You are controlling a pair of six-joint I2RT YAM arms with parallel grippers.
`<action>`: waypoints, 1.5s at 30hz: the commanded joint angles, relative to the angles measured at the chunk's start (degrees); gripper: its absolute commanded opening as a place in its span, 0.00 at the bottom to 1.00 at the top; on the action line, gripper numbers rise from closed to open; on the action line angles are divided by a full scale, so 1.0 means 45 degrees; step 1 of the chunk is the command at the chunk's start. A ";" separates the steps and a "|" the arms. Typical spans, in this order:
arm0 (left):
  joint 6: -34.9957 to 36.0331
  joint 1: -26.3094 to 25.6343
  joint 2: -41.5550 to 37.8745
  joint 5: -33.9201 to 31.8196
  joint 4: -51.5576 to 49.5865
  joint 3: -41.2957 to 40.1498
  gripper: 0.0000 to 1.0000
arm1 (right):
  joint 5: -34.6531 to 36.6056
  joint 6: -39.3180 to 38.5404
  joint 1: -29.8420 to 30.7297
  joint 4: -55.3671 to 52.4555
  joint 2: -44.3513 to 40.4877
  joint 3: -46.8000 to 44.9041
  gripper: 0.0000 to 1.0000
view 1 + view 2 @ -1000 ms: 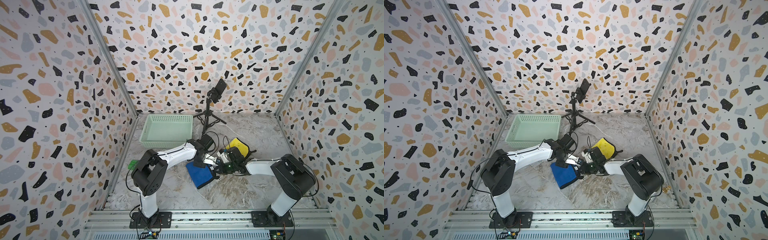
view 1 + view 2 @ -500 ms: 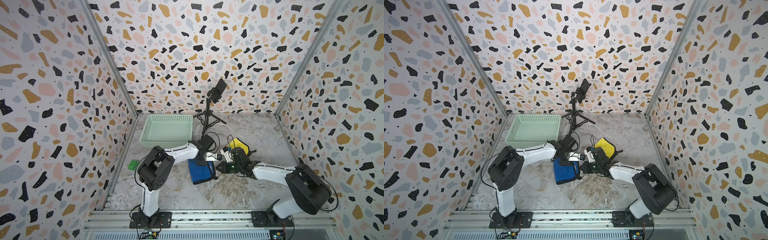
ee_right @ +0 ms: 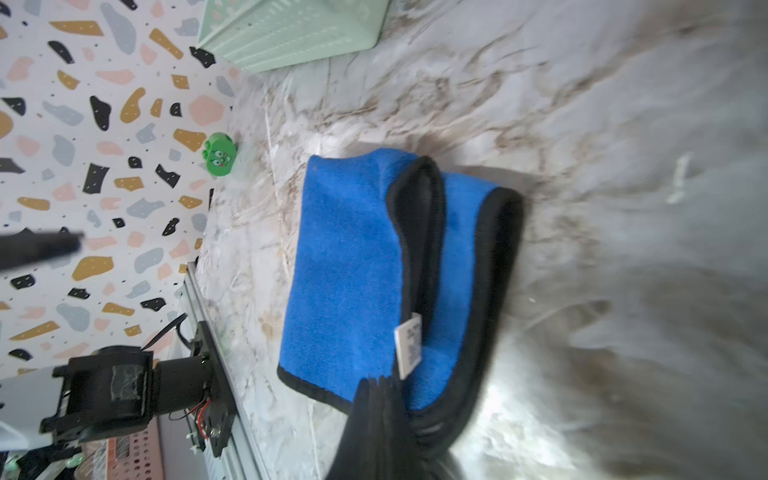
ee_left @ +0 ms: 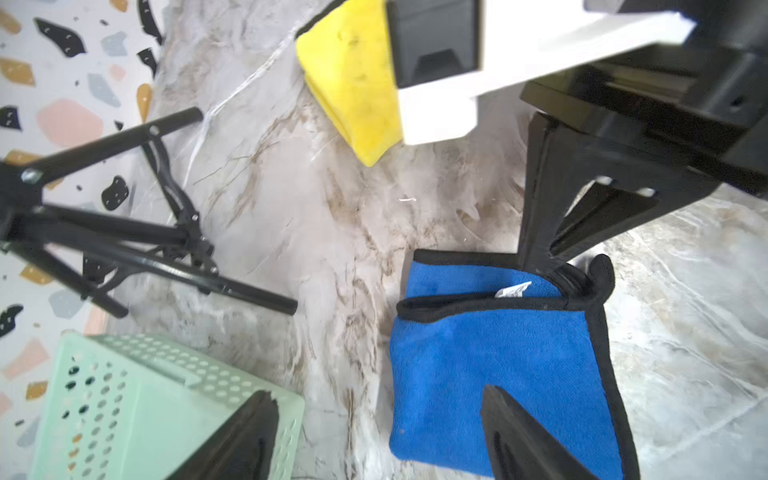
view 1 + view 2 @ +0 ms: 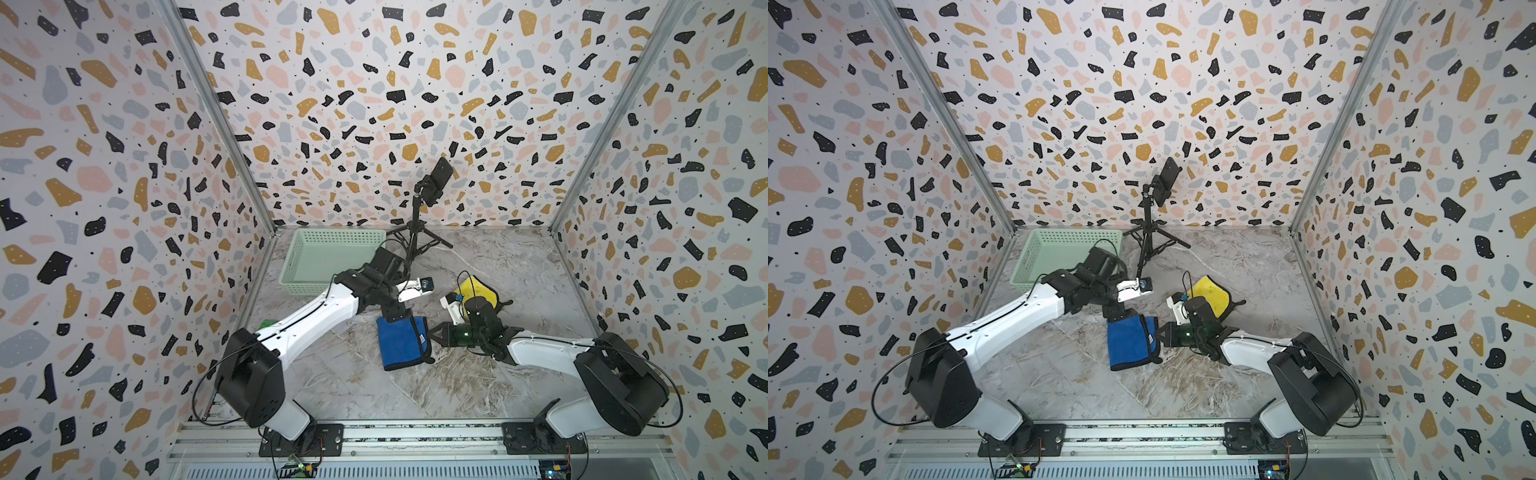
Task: Fold the square dishcloth
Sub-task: Smooth out the cleaning item at the center of the board.
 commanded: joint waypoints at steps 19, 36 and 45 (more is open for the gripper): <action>0.0111 0.1263 0.3622 -0.1014 0.1350 -0.1363 0.03 | 0.0898 0.0030 -0.0557 -0.2029 0.6042 0.5043 0.00; -0.0849 0.1186 -0.0724 -0.0626 0.0860 -0.2261 0.35 | 0.1099 0.0728 0.1152 -0.0529 0.3088 0.1429 0.00; 0.0691 0.0626 -0.0601 0.1909 0.0000 -0.3694 0.37 | 0.0729 0.1128 0.1161 0.0202 0.3157 0.0894 0.00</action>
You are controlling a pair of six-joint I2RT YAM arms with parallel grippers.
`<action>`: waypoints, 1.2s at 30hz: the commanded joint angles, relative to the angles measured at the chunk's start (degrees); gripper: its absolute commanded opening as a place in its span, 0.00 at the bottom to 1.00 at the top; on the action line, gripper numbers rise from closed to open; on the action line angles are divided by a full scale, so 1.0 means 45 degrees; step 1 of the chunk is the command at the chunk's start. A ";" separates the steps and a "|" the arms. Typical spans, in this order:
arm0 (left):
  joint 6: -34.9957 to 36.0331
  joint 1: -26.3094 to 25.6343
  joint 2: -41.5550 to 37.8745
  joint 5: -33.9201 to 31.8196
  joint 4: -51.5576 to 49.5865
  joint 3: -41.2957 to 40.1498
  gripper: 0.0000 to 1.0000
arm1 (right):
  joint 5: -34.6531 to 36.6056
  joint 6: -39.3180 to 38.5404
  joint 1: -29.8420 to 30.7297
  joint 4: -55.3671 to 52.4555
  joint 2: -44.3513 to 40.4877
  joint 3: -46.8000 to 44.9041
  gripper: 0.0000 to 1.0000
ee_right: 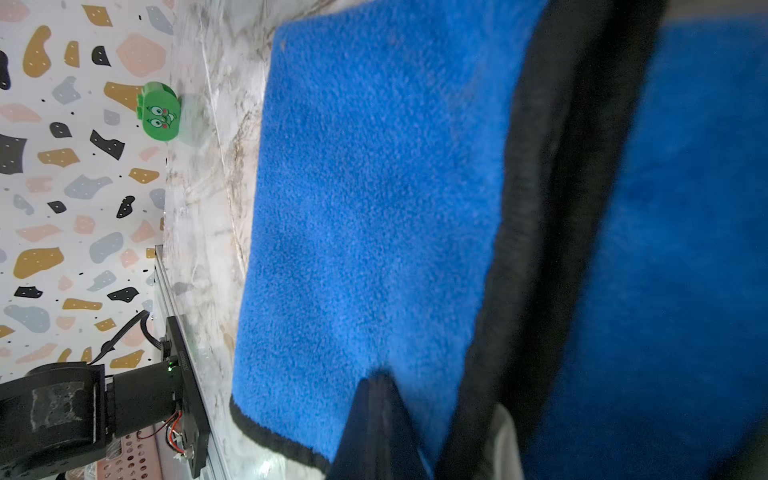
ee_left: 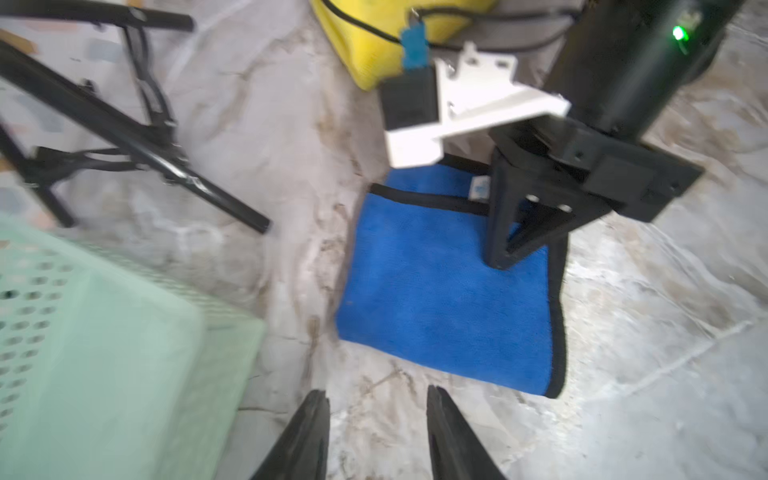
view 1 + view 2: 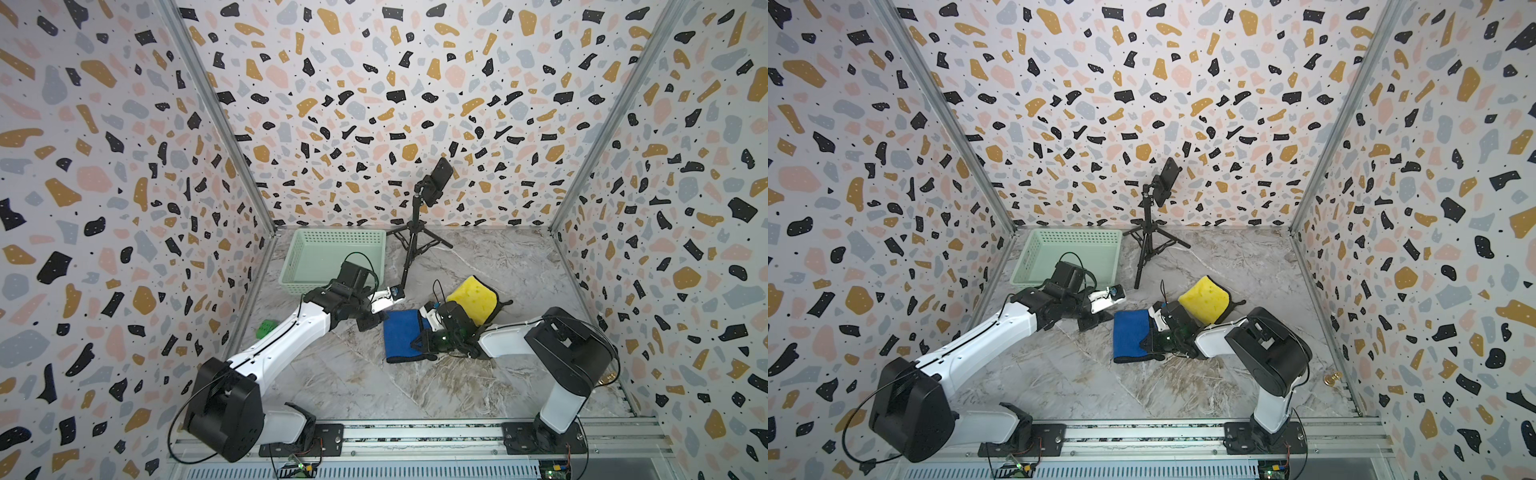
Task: Fold the square dishcloth
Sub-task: Smooth out the cleaning item at the center of the board.
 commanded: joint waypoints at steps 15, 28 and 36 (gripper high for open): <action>0.1656 -0.1915 0.2933 -0.1573 0.0506 -0.0844 0.39 | -0.0768 -0.0091 -0.0267 -0.0842 -0.0499 -0.0533 0.00; 0.1366 -0.2591 0.1985 -0.3135 0.0555 -0.1080 0.46 | -0.0808 -0.0330 -0.0522 -0.2154 -0.1313 0.0493 0.00; -0.0597 -0.0327 -0.2378 -0.1532 -0.1288 -0.0106 0.71 | -0.1055 -0.0562 -0.0512 -0.3086 -0.0171 0.2946 0.00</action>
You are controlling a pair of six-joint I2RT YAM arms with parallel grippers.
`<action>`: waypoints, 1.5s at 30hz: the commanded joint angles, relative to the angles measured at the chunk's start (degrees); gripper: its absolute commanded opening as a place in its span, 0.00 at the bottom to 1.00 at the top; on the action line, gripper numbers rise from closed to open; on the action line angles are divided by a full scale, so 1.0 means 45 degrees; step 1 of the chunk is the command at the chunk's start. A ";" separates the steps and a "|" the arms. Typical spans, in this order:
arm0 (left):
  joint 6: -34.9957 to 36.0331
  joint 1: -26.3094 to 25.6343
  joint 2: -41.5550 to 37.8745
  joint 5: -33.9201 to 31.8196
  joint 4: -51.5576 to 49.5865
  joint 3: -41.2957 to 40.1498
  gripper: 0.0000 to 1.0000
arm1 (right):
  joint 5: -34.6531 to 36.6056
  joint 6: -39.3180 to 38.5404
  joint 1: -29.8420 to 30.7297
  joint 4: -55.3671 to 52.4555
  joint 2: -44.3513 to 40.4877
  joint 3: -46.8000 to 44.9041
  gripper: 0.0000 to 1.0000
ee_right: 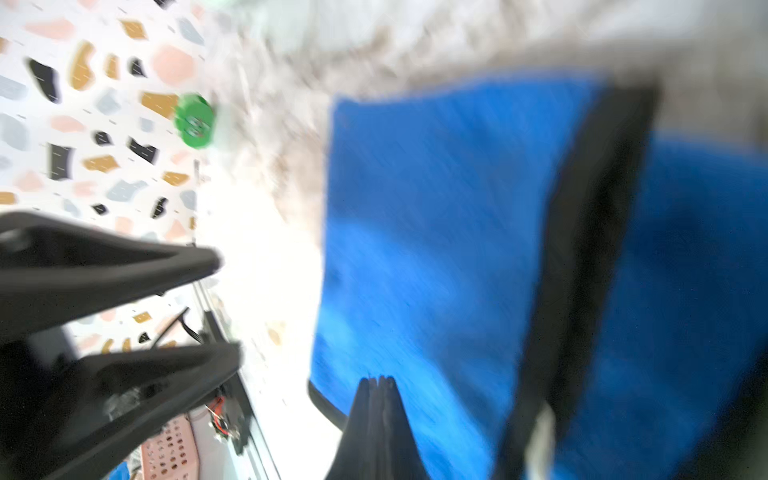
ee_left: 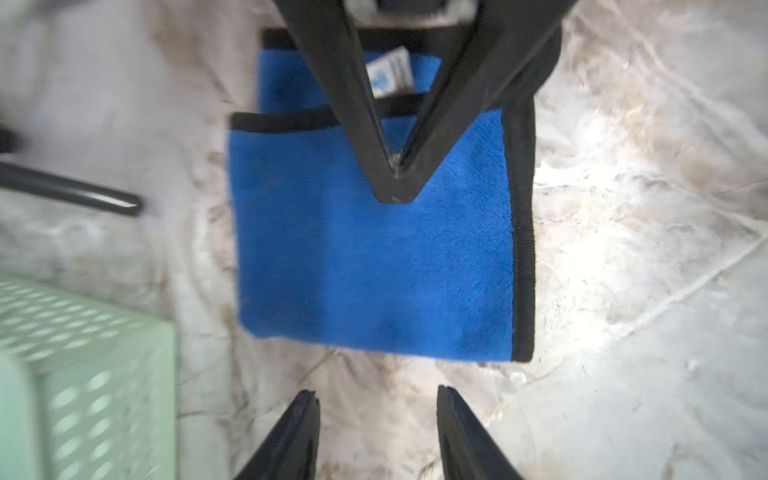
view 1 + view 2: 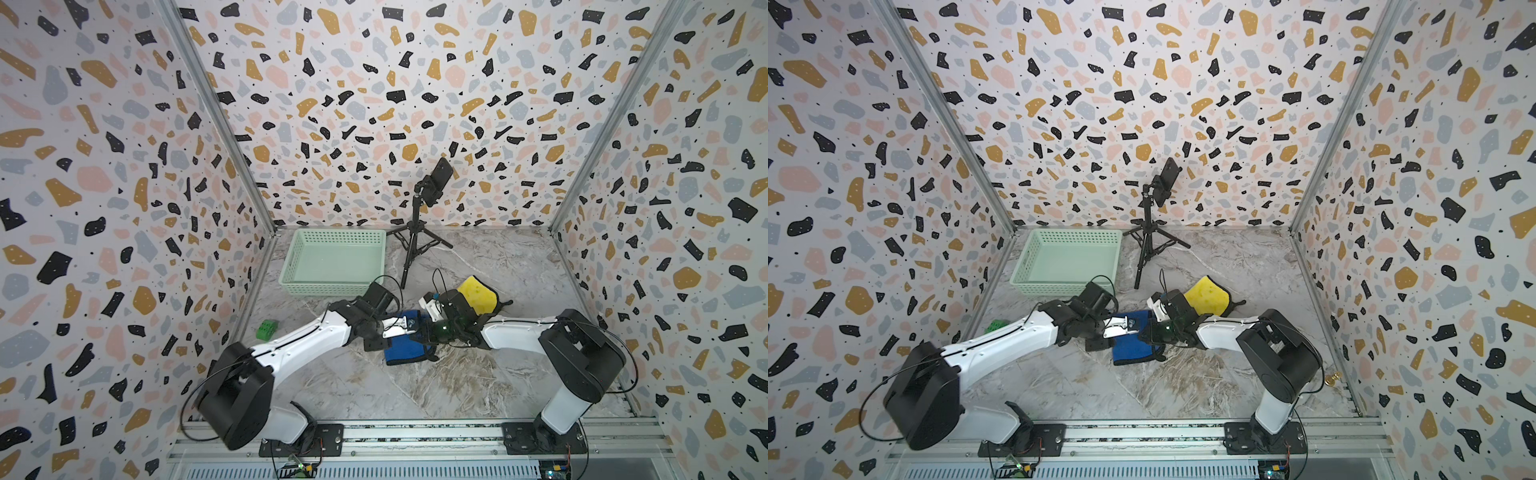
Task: Fold the square dishcloth
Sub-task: Smooth out the cleaning item at the center of the board.
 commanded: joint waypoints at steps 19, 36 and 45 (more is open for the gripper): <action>-0.3801 0.5103 -0.6887 0.2077 0.2625 -0.4469 0.81 | 0.0962 -0.2021 0.0039 -0.1742 0.2795 0.3193 0.00; -0.4932 0.5113 -0.4199 0.1877 0.4402 -0.4963 0.82 | 0.0284 -0.1835 0.0182 -0.0822 0.4643 0.4375 0.00; -0.4917 0.5133 -0.3548 0.1713 0.4672 -0.5037 0.82 | 0.1019 -0.2007 0.1359 0.0430 0.1767 0.1842 0.00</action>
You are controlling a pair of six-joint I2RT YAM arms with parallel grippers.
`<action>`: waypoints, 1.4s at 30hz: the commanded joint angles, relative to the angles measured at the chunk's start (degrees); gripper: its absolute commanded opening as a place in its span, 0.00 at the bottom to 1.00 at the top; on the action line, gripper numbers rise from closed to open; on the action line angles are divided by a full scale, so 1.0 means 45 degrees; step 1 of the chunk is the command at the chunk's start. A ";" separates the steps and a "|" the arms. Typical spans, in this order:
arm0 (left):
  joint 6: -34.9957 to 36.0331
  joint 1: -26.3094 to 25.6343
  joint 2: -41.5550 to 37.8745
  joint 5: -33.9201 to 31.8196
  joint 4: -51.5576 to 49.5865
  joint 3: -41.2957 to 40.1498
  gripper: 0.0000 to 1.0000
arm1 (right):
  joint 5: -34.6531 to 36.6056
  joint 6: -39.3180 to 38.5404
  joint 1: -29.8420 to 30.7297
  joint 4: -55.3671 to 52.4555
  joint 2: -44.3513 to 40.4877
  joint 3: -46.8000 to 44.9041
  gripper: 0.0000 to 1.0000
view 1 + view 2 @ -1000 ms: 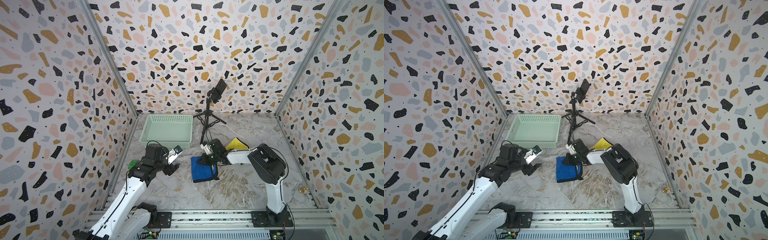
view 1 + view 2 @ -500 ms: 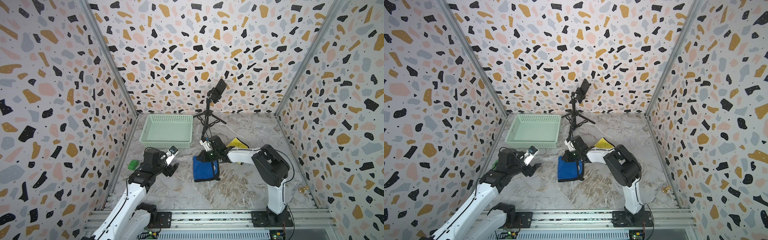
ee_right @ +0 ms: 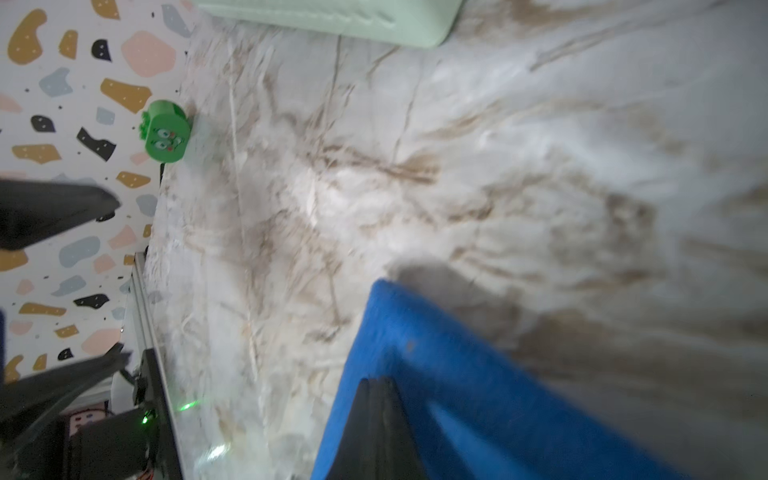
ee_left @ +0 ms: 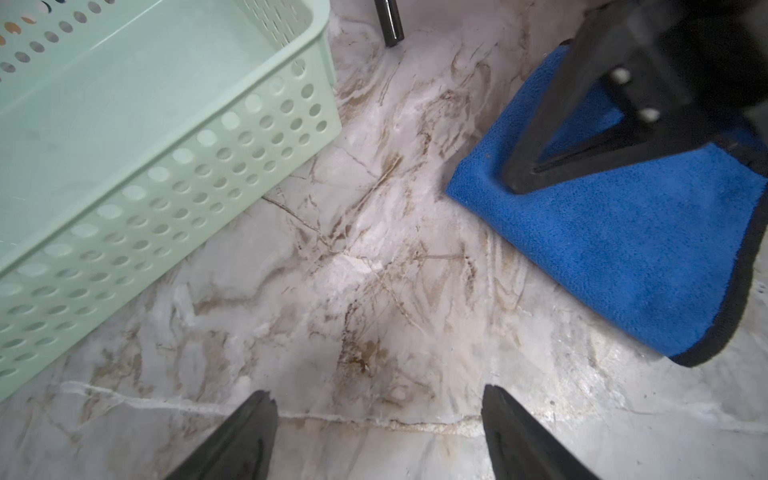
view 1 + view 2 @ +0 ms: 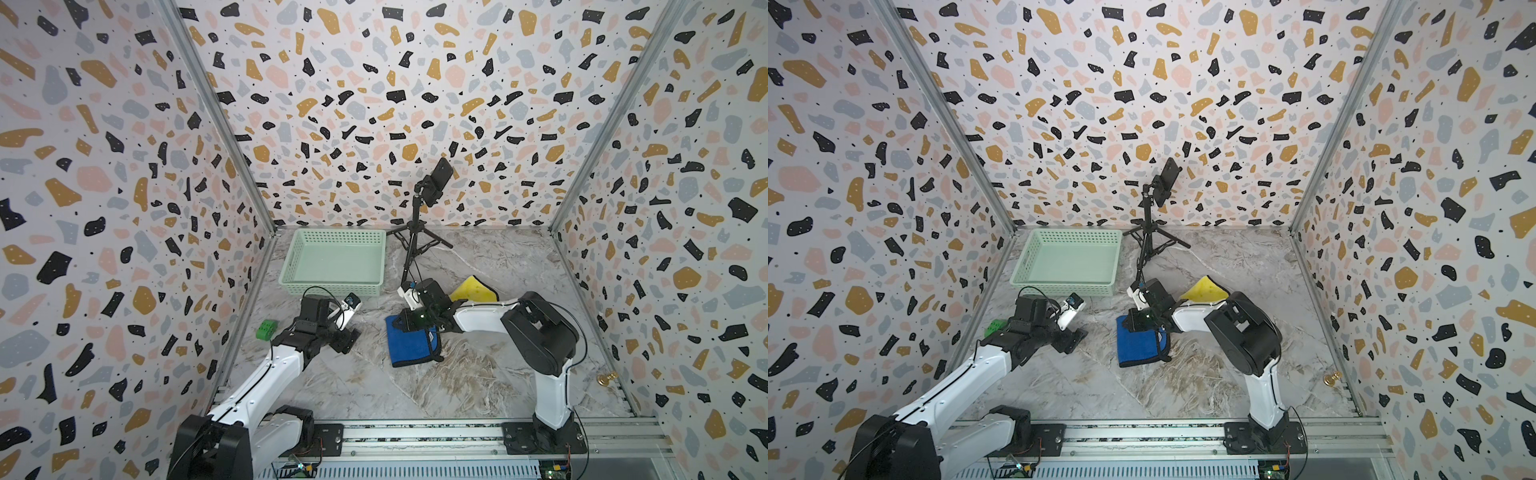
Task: Fold the square dishcloth
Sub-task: Smooth out the cleaning item at the center of the board.
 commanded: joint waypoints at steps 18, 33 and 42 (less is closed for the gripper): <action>-0.0017 0.0077 0.0249 -0.0193 0.1055 -0.0182 0.82 | -0.0200 0.0191 0.1052 0.0370 -0.1820 -0.1401 0.03; -0.0230 0.0291 -0.0125 -0.0577 0.1406 -0.0352 0.84 | 0.1550 0.0182 -0.1776 0.0070 -0.0394 -0.2203 0.02; -0.0293 0.0328 -0.0103 -0.0893 0.1549 -0.0332 0.84 | 0.1301 -0.0387 -0.1765 -0.0487 -0.2471 -0.2224 0.24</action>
